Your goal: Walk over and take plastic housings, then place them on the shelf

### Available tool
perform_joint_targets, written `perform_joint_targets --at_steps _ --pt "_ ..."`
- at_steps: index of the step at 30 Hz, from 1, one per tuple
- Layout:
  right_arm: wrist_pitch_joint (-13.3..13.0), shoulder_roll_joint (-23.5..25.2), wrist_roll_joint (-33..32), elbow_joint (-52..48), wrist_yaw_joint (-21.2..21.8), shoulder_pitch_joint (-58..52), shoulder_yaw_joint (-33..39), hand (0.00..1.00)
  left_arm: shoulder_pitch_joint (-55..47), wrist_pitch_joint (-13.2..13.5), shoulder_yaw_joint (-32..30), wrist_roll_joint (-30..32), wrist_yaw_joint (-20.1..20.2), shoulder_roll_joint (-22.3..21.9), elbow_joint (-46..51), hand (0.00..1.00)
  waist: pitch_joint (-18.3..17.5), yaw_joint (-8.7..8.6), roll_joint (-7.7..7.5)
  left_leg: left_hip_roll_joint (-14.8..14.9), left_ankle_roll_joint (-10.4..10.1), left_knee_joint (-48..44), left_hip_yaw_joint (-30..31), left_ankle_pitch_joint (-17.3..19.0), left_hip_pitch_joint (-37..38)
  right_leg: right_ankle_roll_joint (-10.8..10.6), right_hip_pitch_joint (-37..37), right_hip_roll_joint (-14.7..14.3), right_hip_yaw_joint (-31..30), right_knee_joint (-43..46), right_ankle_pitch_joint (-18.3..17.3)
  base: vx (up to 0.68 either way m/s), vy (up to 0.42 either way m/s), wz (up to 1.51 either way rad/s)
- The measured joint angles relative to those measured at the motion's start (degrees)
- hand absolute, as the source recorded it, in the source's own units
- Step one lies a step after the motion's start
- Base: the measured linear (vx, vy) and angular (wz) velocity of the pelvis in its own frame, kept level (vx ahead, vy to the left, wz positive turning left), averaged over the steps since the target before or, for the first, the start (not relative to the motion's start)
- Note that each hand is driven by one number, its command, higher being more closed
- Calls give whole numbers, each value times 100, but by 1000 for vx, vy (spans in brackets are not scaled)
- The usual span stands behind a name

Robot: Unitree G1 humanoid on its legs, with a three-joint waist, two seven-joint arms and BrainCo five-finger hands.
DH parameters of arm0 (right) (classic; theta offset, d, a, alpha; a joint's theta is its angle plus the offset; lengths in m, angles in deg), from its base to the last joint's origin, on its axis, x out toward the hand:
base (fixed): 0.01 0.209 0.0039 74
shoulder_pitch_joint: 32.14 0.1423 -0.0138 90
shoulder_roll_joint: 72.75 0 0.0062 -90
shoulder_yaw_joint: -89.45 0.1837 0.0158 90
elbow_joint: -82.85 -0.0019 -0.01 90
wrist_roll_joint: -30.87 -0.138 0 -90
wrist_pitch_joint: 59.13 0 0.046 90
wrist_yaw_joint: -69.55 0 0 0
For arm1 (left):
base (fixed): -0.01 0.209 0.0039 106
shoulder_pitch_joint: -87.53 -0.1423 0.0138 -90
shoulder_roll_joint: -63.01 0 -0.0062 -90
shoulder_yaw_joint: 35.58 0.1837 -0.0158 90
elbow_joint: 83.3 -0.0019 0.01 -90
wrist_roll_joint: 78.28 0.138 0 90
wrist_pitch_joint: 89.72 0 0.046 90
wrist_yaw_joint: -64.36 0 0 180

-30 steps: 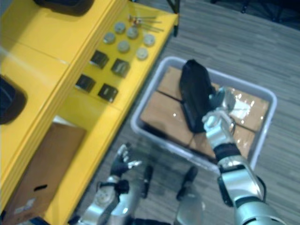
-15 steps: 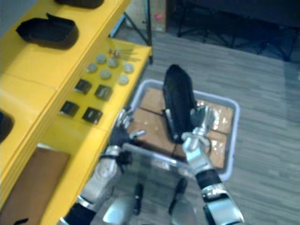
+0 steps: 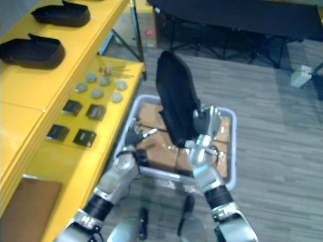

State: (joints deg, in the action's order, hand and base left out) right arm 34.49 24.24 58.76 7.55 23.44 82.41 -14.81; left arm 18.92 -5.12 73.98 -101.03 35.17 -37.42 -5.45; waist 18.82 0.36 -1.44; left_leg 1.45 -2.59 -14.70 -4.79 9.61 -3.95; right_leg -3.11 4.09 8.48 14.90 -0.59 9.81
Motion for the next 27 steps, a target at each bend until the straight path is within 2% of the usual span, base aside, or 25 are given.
perform_joint_targets --at_steps 5,11,19,26,27 --pt "-302 5 5 -224 -11 -121 -11 100 102 43 -89 -285 12 -45 2 0 1 -2 -1 1 22 -63 -38 60 -5 0 8 -3 -57 0 0 -28 16 -6" --pt "-501 36 4 -321 -11 -199 -248 100 127 42 -78 -660 137 -167 26 0 2 -42 -3 -20 44 -91 -39 95 -8 -7 7 15 -85 0 4 -23 17 -2" --pt "-568 244 2 -322 25 -203 -590 100 133 58 -6 -1075 455 -168 231 0 2 -53 -4 -25 44 -85 -36 95 -6 -7 7 21 -85 0 4 -23 5 0" --pt "-743 324 -11 -322 46 -206 -770 100 205 71 107 -1091 332 -173 255 0 2 -47 -5 -26 45 -76 -31 93 -7 -11 7 22 -83 -4 6 -32 6 0" --pt "-747 343 -18 -322 93 -207 -817 100 205 113 103 -1092 252 -172 255 100 2 -47 -5 -26 46 -74 -31 93 -7 -11 7 22 -82 -6 6 0 0 0"
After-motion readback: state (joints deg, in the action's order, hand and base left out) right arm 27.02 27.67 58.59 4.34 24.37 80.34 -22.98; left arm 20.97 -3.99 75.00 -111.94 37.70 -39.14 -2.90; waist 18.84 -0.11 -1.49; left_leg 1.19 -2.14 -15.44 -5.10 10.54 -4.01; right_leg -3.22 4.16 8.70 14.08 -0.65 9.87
